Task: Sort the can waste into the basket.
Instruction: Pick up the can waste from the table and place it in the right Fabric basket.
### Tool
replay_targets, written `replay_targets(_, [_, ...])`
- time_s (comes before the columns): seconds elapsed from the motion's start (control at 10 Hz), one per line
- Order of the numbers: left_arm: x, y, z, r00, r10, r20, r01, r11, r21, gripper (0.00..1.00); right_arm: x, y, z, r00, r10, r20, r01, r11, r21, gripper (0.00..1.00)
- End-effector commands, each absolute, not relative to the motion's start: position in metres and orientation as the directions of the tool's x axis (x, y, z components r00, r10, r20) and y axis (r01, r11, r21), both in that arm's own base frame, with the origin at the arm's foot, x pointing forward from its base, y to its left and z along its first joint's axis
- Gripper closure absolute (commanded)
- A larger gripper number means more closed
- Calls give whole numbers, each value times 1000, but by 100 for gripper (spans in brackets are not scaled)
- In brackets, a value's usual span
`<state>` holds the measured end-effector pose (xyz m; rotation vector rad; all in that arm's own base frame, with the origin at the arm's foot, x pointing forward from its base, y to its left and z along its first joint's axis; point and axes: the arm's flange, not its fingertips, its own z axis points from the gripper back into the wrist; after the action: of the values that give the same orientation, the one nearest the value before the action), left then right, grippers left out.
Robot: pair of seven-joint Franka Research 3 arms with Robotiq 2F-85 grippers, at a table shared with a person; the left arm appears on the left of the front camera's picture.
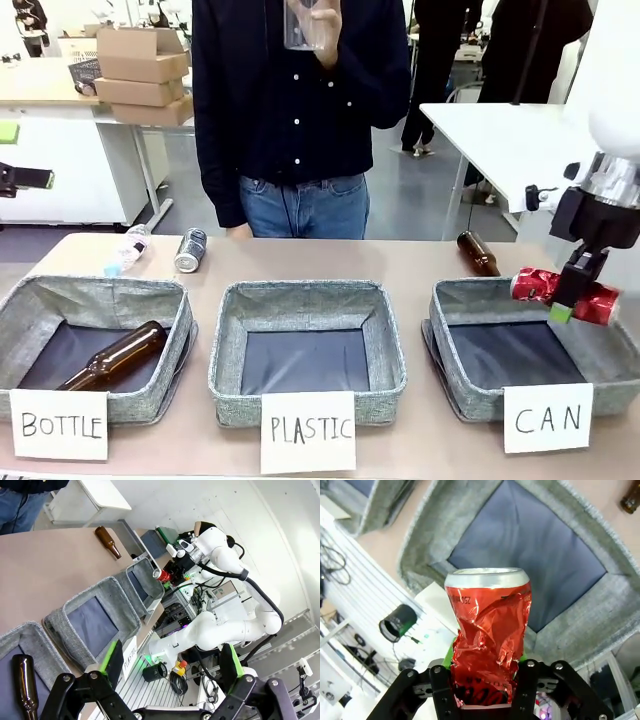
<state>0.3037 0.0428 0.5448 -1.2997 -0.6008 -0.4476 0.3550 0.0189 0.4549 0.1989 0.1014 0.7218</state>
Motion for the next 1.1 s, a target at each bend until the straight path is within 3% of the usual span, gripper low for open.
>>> replay_targets(0.0, [305, 42, 546, 752, 34, 658, 640, 200, -742, 0, 363, 14, 459, 770, 635, 59, -630, 742, 231, 14])
replay_targets(0.2, [305, 42, 546, 752, 34, 658, 640, 200, -742, 0, 363, 10, 461, 775, 620, 121, -628, 735, 256, 0])
replay_targets(0.7, [305, 42, 546, 752, 34, 658, 640, 200, -742, 0, 365, 11, 465, 777, 598, 197, -628, 712, 314, 0])
replay_targets(0.8, [305, 42, 546, 752, 34, 658, 640, 200, -742, 0, 367, 12, 481, 801, 448, 397, -596, 663, 453, 0])
replay_targets(0.9, [305, 42, 546, 752, 34, 658, 640, 200, -742, 0, 371, 8, 505, 824, 36, 565, -512, 474, 717, 0])
replay_targets(1.0, [305, 42, 546, 752, 34, 658, 640, 200, -742, 0, 369, 2, 520, 833, -131, 538, -517, 166, 840, 0])
